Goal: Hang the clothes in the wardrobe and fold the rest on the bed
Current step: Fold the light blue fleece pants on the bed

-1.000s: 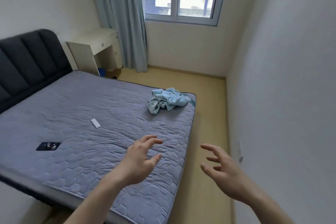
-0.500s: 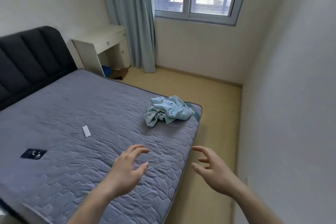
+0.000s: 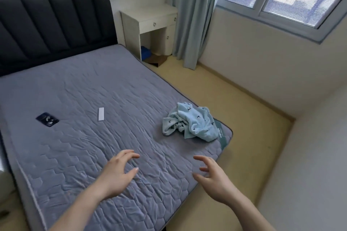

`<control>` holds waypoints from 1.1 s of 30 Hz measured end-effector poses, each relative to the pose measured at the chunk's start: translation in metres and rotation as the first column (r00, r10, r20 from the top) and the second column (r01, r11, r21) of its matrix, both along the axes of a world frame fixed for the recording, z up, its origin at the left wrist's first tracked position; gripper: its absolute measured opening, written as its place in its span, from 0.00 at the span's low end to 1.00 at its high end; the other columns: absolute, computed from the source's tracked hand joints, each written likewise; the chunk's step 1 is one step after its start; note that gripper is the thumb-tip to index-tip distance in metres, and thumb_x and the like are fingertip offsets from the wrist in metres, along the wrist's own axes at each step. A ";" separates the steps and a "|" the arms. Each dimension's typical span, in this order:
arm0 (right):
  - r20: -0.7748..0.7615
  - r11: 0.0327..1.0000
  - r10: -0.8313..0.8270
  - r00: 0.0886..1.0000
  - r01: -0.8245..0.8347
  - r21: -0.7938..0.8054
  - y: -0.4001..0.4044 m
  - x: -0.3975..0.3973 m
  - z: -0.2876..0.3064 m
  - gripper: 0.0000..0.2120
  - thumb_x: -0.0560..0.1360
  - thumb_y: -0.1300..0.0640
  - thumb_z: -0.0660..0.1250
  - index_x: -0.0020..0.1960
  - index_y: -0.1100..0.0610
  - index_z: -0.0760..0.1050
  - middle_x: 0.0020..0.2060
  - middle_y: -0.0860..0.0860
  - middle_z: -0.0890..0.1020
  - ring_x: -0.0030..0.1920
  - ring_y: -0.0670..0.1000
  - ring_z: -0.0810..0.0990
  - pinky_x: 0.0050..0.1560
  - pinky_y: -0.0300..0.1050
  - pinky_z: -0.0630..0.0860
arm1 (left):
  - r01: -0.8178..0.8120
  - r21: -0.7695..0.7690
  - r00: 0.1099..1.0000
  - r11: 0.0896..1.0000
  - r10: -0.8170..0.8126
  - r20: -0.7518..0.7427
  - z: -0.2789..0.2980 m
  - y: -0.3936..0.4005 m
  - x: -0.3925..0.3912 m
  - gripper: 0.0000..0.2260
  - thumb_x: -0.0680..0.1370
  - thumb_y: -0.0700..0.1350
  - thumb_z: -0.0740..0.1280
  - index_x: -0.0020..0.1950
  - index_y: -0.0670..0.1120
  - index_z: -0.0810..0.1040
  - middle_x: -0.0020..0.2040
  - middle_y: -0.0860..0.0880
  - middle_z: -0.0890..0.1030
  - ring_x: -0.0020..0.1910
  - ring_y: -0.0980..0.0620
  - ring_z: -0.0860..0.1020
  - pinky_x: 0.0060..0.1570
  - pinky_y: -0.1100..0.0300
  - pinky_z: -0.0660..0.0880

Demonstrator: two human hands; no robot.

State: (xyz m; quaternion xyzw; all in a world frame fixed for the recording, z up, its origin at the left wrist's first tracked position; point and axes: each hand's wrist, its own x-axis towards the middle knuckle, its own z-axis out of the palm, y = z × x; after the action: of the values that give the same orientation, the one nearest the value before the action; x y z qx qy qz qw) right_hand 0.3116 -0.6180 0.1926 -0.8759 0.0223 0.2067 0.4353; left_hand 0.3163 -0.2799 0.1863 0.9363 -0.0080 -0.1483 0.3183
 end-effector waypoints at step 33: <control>-0.568 0.473 0.344 0.748 -0.660 -0.583 -0.122 0.488 -0.465 0.24 0.78 0.55 0.61 0.73 0.45 0.72 0.83 0.56 0.43 0.81 0.62 0.48 0.76 0.60 0.62 | -0.433 0.129 0.809 0.892 0.448 -0.381 -0.289 -0.164 0.257 0.12 0.81 0.56 0.66 0.64 0.66 0.71 0.70 0.72 0.57 0.45 0.69 0.75 0.56 0.60 0.69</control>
State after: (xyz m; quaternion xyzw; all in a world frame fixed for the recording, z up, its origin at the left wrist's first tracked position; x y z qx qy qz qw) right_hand 0.7998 -0.7398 -0.2719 -0.8818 -0.0755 0.4607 -0.0666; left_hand 0.5732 -0.4441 -0.1028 0.8674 0.2771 -0.2592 0.3220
